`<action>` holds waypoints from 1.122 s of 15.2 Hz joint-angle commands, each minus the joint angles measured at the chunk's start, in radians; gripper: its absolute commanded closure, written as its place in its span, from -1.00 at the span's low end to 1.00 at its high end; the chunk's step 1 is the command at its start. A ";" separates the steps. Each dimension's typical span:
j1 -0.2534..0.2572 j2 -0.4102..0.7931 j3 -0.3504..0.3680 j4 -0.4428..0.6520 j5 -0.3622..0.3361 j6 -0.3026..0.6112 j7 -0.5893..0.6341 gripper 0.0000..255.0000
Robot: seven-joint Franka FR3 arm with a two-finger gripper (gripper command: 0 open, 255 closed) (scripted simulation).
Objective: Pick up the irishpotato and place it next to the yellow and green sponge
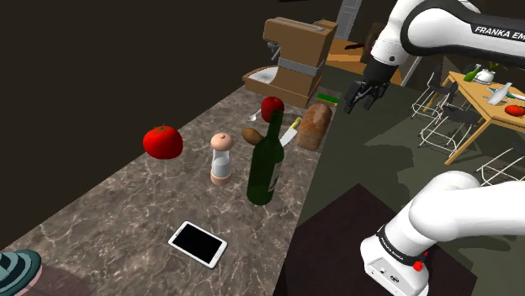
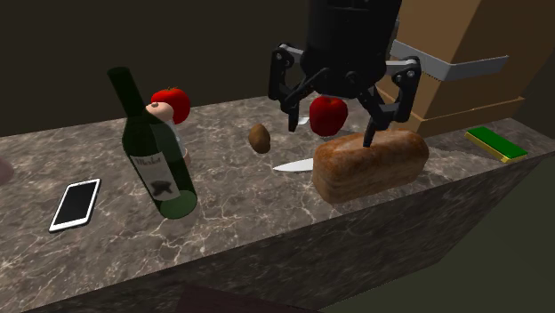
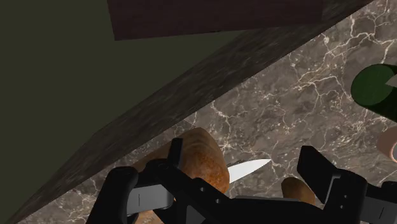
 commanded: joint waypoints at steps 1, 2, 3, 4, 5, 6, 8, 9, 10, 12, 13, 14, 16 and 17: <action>0.000 0.000 0.000 0.000 0.000 0.000 0.000 -1.00; 0.005 0.032 0.010 0.004 0.005 0.026 0.010 -1.00; 0.010 0.065 0.019 0.009 0.009 0.051 0.019 -1.00; 0.015 0.098 0.029 0.015 0.013 0.075 0.028 -1.00; 0.019 0.133 0.038 0.023 0.017 0.099 0.038 -1.00; 0.023 0.167 0.047 0.032 0.020 0.122 0.047 -1.00; 0.031 0.239 0.065 0.055 0.024 0.165 0.065 -1.00; 0.035 0.275 0.074 0.068 0.025 0.186 0.074 -1.00; 0.038 0.312 0.083 0.082 0.026 0.205 0.084 -1.00; 0.044 0.386 0.100 0.114 0.025 0.242 0.103 -1.00; 0.047 0.423 0.108 0.133 0.024 0.258 0.112 -1.00; 0.050 0.461 0.116 0.152 0.022 0.274 0.122 -1.00; 0.055 0.537 0.131 0.194 0.016 0.301 0.142 -1.00; 0.058 0.576 0.138 0.217 0.012 0.314 0.152 -1.00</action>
